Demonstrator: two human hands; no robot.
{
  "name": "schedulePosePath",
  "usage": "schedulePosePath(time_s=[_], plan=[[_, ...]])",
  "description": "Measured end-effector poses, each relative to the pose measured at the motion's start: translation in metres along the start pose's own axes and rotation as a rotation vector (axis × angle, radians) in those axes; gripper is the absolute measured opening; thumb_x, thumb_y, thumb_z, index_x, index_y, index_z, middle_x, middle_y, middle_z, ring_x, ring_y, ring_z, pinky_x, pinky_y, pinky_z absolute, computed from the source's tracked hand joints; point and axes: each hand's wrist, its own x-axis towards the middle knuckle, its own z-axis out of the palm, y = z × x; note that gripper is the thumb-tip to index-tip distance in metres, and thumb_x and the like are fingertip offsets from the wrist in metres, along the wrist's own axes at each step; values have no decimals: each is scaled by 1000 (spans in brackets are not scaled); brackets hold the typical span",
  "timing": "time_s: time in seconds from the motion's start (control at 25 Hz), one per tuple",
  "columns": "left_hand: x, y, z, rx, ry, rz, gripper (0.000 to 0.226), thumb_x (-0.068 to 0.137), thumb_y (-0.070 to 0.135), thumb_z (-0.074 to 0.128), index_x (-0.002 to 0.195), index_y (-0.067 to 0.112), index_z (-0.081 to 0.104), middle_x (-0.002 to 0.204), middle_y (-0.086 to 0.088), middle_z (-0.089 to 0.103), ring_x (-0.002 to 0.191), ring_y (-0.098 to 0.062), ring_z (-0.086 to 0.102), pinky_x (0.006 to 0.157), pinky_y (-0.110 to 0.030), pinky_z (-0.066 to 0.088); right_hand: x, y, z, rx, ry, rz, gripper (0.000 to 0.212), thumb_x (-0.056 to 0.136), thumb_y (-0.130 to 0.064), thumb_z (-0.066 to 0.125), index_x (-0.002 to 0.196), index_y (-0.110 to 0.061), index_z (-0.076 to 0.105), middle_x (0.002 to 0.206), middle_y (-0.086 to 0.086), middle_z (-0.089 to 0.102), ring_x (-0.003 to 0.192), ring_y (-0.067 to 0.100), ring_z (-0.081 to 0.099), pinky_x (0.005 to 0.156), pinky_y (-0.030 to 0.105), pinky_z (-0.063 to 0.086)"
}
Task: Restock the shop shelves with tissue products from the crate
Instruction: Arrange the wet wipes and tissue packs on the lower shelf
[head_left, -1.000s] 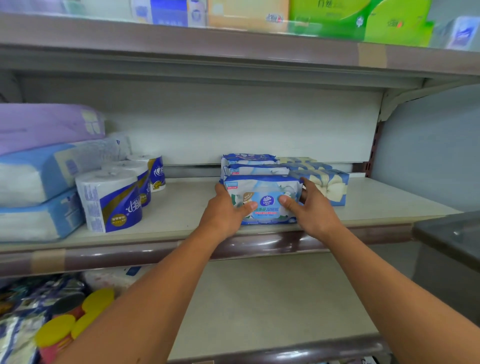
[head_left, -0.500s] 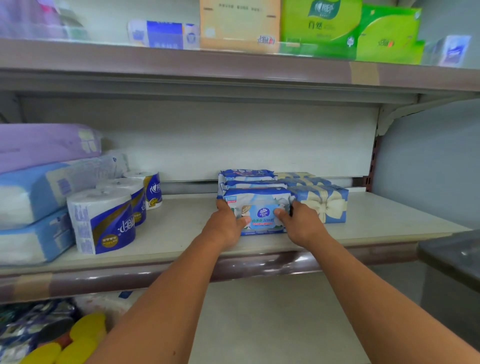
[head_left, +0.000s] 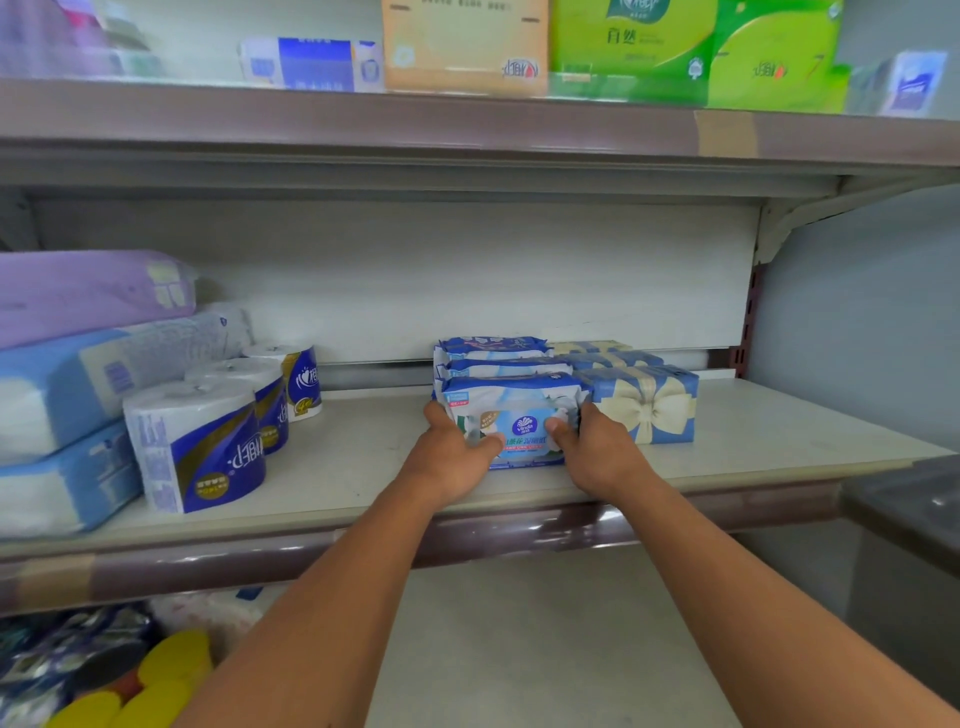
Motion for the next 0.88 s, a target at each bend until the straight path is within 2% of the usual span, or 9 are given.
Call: schedulePosePath(time_s=[0.2,0.28,0.32,0.4,0.48,0.56,0.68,0.88], plan=[[2,0,0,-15,5,-52,52,90,40,62,117,19,22,111,5,53,95,-16,57,75,-29,47,0,1,-1,-36,-9,-3,62,99,-46,42,143,-5,32,133,16,55,116,30,56,82,31,44],[5,-3,0,-46,19,-47,60,88,41,64,124,18,22,113,6,55,94,-13,58,71,-25,48,-2,-1,-4,5,-17,-14,58,98,-44,45,140,-5,36,133,14,56,117,28,55,86,33,46],[4,-3,-2,-84,34,-34,71,85,45,67,130,16,21,116,6,56,95,-13,59,70,-24,50,-4,-2,-7,51,-27,-24,54,98,-42,47,137,-6,40,134,13,56,118,27,55,89,33,46],[-1,-1,-6,-161,108,0,100,71,60,70,144,21,14,133,1,52,108,-15,60,83,-34,56,-10,-6,-15,116,-40,-38,48,96,-37,53,131,-6,44,132,10,56,119,25,54,87,29,44],[-8,4,-13,-142,166,40,114,68,62,71,151,25,4,151,-3,32,129,-21,48,100,-44,49,-21,-10,-24,133,-12,-33,44,95,-34,56,126,-5,44,127,10,57,116,25,55,79,24,38],[-21,10,-22,-87,193,72,111,75,56,72,153,25,0,157,-2,19,139,-23,35,106,-48,43,-36,-15,-32,152,27,-53,46,96,-31,56,130,-5,41,131,10,54,120,26,52,77,19,34],[-50,16,-35,-18,210,136,101,81,53,68,153,26,2,158,-1,15,142,-23,29,110,-45,38,-68,-25,-45,172,91,-113,53,97,-27,55,141,-5,35,141,10,48,130,24,44,75,9,26],[-112,14,-46,38,233,270,80,86,43,66,149,26,19,152,1,25,139,-18,31,107,-29,31,-120,-41,-47,183,136,-223,54,95,-31,57,143,-12,38,140,3,51,127,18,49,90,16,33]])
